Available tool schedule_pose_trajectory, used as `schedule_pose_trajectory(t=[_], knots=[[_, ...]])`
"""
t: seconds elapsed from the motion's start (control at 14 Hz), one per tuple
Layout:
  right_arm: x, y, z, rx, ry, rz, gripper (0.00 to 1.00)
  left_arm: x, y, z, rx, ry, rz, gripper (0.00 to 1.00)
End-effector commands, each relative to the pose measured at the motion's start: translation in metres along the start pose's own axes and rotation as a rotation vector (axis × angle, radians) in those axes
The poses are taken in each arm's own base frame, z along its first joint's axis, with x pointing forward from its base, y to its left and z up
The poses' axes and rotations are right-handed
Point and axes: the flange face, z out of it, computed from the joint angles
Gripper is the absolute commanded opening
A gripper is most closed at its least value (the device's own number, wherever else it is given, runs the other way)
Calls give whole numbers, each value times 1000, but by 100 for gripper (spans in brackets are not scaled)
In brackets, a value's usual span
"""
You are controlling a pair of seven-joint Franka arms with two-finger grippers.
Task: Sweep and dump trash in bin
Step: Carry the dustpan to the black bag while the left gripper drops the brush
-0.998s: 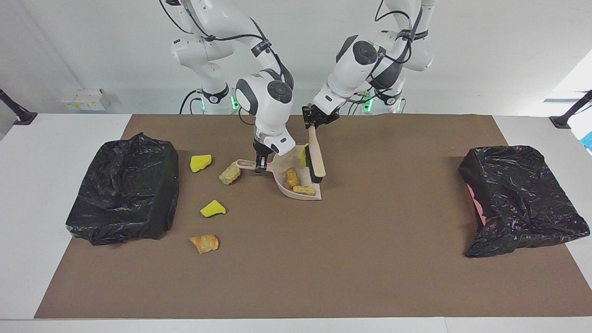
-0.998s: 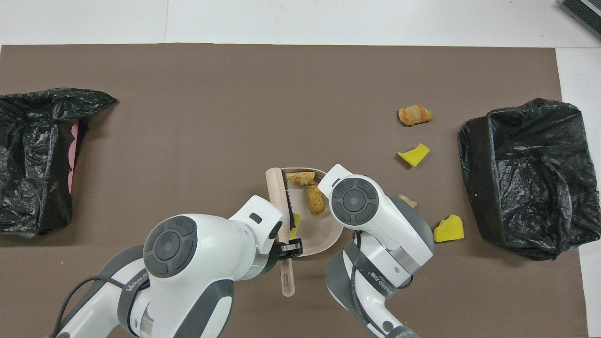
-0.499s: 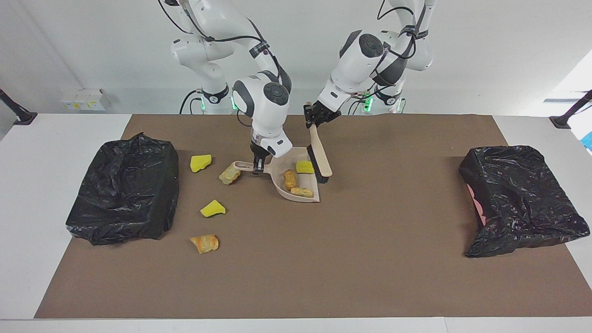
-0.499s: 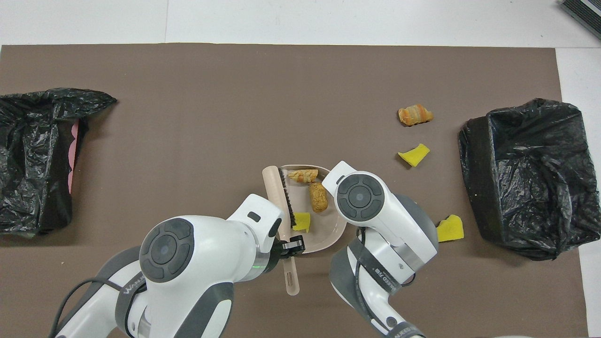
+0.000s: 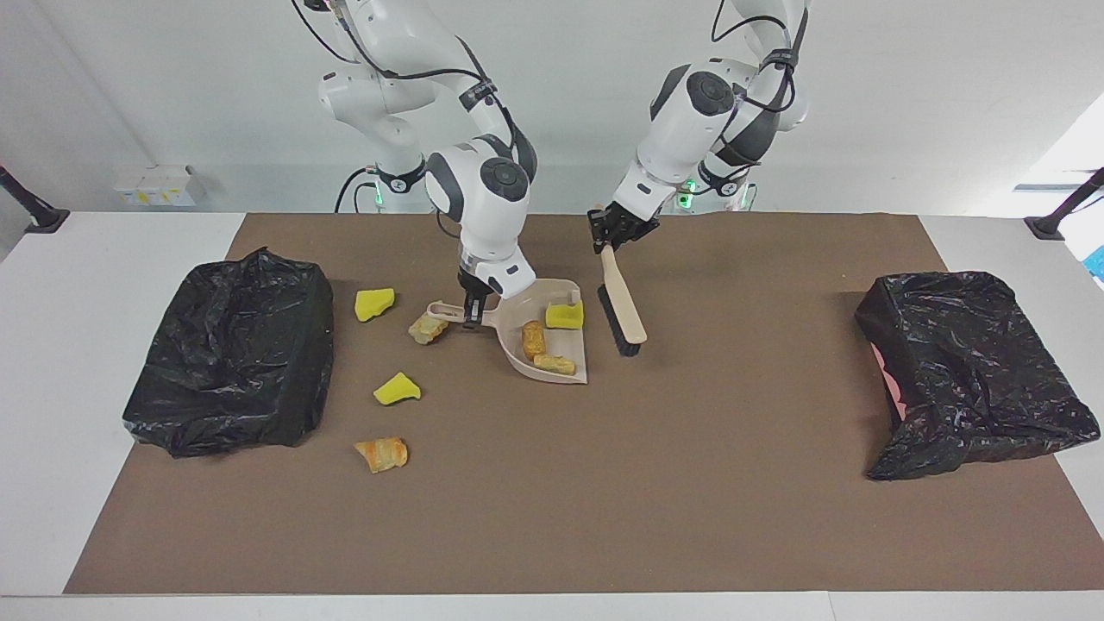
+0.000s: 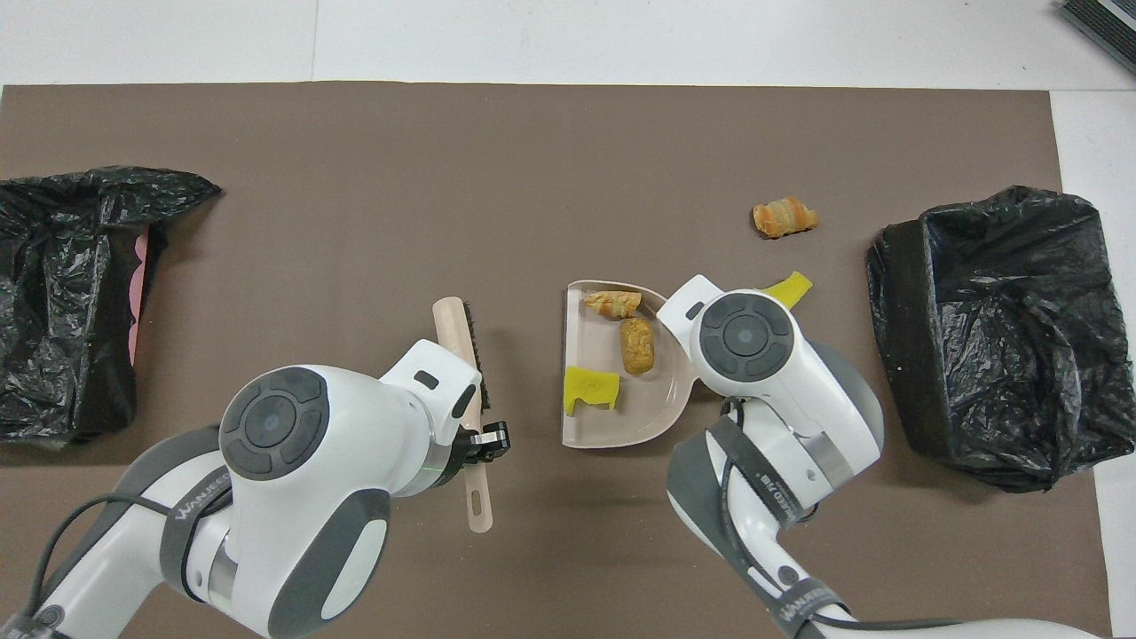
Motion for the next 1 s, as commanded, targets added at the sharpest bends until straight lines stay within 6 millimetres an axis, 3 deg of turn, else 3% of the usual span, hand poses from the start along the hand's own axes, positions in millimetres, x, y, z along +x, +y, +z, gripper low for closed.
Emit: schedule_pose_trajectory(t=[0.0,0.21,0.5,0.64,0.78,0.86,0.93], knots=[[-49,13,-28,-48,36,31,0,-26,3,25,72,-16,56,0],[-109,34,-45,-41,103,10,0,-56,23,42,96,-30,61,0],[-199,60,-70,-26,93,-38,0,-128,53,96,141,47,67,0],[-249,70,-88,-35,100,-54,0,-139,50,113,132,63,55,0],[-303,72,-90,-30,94,-65,0,-139,49,114,133,63,53,4],[-331,72,-89,-34,89,-72,0,-138,49,114,133,63,53,24],[-354,71,-85,-40,85,-87,0,-138,51,113,131,65,54,88]])
